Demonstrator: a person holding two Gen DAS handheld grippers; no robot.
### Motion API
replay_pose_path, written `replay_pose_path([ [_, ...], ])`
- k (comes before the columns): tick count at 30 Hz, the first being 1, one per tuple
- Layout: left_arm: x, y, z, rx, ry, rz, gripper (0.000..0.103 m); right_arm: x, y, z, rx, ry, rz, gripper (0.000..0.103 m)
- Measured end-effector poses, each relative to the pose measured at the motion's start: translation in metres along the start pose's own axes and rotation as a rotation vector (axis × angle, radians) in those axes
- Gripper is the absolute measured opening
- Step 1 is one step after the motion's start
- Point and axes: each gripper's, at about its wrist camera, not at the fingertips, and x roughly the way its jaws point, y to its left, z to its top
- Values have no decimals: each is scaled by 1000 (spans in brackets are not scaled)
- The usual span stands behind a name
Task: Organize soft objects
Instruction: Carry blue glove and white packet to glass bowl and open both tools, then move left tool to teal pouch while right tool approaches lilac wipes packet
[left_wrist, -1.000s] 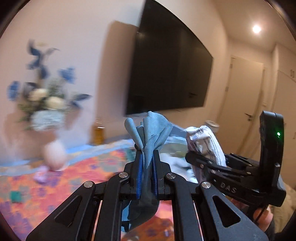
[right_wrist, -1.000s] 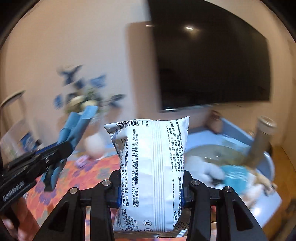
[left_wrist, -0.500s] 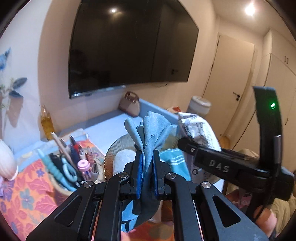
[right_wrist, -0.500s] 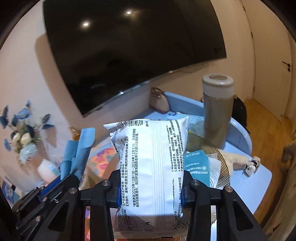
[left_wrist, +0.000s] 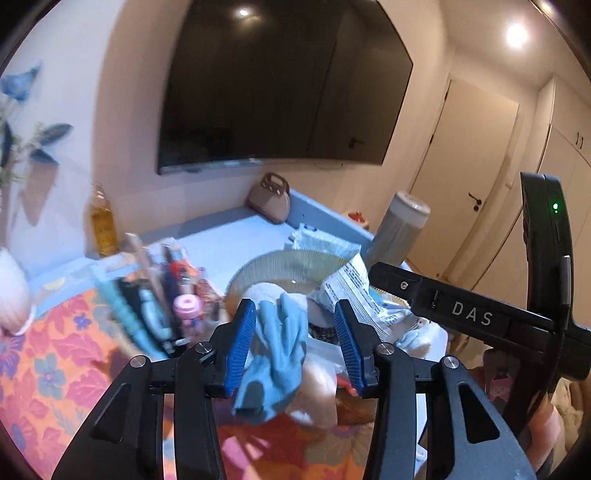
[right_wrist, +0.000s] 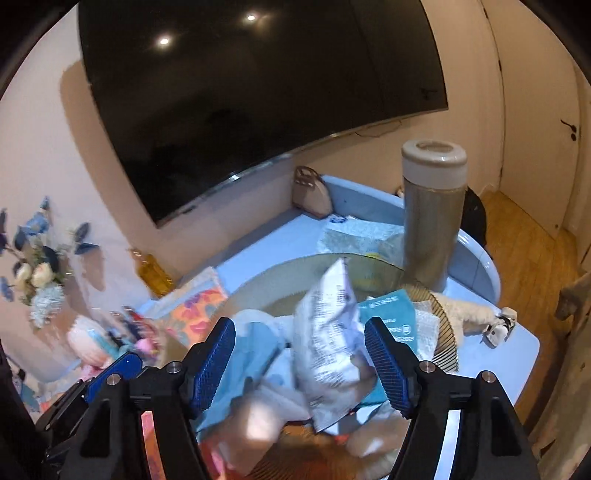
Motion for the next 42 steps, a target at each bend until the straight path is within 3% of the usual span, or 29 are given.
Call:
replay_pose_path([
  [4,-52,6,0,-1,-76,28,42,-28,24,-6,-26,-38,46,78],
  [8,-112,22,-2,-26,-155,108,42,-53,59,-20,-56,-66,135,82],
  [17,-256,80,-13,-96,-244,462,42,-76,182,-76,-286,-29,292,89],
  [19,-280,98,-21,-121,-247,550,52,-70,204,-92,-320,1,321,89],
  [20,-286,108,-28,-132,-255,582,75,-64,216,-102,-341,21,332,89],
  [21,-292,119,-37,-148,-269,613,91,-57,225,-110,-359,37,338,89],
  [25,-287,173,-86,-232,-245,676,92,-17,253,-159,-427,135,341,89],
  [29,-249,221,-140,-304,-139,737,92,27,268,-202,-459,265,410,89],
  [33,-212,247,-180,-299,-47,761,91,49,274,-228,-513,287,364,89],
  [36,-196,250,-195,-283,-21,797,92,59,274,-239,-546,287,354,89],
  [38,-189,255,-199,-308,31,805,92,65,272,-241,-538,328,394,89],
  [42,-194,262,-201,-351,9,804,92,70,270,-238,-510,351,428,90],
])
